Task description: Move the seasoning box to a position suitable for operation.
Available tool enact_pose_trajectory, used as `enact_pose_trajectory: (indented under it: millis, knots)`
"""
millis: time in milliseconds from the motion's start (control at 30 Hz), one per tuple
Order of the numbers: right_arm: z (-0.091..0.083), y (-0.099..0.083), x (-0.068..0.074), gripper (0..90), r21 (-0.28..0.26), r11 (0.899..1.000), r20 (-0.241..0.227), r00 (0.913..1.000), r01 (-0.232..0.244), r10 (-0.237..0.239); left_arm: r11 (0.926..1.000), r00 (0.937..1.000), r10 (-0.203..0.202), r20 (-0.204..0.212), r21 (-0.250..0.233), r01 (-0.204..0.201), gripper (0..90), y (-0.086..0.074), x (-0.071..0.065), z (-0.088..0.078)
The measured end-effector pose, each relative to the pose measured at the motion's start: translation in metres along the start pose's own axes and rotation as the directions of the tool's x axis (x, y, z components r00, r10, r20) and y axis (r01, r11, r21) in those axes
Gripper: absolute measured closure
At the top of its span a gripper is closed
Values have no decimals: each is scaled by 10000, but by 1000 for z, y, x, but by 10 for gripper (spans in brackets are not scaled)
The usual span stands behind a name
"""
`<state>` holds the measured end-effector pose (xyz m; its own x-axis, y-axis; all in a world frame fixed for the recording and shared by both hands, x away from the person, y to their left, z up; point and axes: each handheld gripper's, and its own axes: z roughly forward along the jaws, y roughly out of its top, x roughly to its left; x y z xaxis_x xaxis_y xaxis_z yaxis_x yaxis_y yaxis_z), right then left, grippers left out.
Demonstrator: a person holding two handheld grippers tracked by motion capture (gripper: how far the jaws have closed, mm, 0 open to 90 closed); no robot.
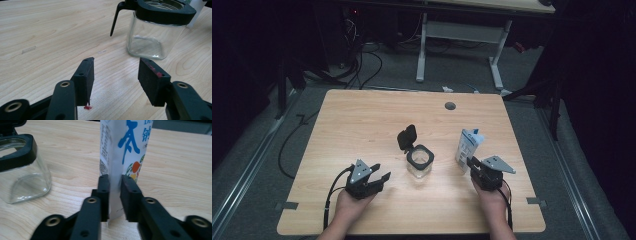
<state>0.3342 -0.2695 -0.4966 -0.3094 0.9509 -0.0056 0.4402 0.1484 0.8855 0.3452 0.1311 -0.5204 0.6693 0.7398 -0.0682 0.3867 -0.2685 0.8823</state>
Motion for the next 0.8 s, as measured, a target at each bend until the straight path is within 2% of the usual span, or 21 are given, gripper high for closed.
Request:
enact_pose_trajectory:
  millis: [33, 67, 167, 333, 400, 500, 567, 600, 633, 667, 700, 800]
  knots:
    - [0, 0, 0, 804, 0, 10000, 0, 10000, 0, 0, 10000, 10000, 0, 0, 0, 0, 473, 0, 0, 0]
    - [0, 0, 1, 842, 34, 9999, 1, 9999, 119, -119, 10000, 10000, 10, 4, -7, -10, 473, 0, 0, 0]
    - [0, 1, 1, 853, 66, 9995, 11, 9995, 311, -311, 10000, 10000, 15, 4, -2, -15, 473, 0, 0, 0]
    - [-1, 3, -8, 859, 224, 9981, 120, 9982, 578, -580, 10000, 10000, -3, -7, 7, 3, 472, 0, 1, -1]
    - [-1, 3, -10, 859, 225, 9980, 155, 9981, 597, -600, 10000, 10000, -17, -6, 0, 17, 472, 0, 1, -1]
    - [-3, 3, -16, 850, 239, 9991, 97, 9993, 364, -366, 10000, 10000, -38, 4, -5, 38, 472, 0, 1, 0]
    - [-3, 3, -17, 825, 245, 9992, -10, 9995, 303, -303, 10000, 10000, -11, 26, 24, 11, 472, 0, 1, 0]
    - [-3, 3, -16, 760, 204, 9996, -153, 9997, 178, -175, 10000, 10000, 30, 34, 47, -30, 472, 0, 0, 1]
    - [-3, 3, -16, 760, 204, 9996, -153, 9997, 178, -175, 10000, 10000, 30, 34, 47, -30, 472, 0, 0, 1]
    - [-3, 4, -16, 687, 162, 9999, -245, 9997, 17, -13, 10000, 10000, 32, 50, 59, -32, 472, 0, 0, 1]
    - [-3, 4, -16, 687, 162, 9999, -245, 9997, 17, -13, 10000, 10000, 32, 50, 59, -32, 472, 0, 0, 1]
    - [-1, 6, -15, 588, 126, 9997, -85, 9997, -207, 208, 10000, 10000, 9, 65, 29, -9, 471, 0, 0, 0]
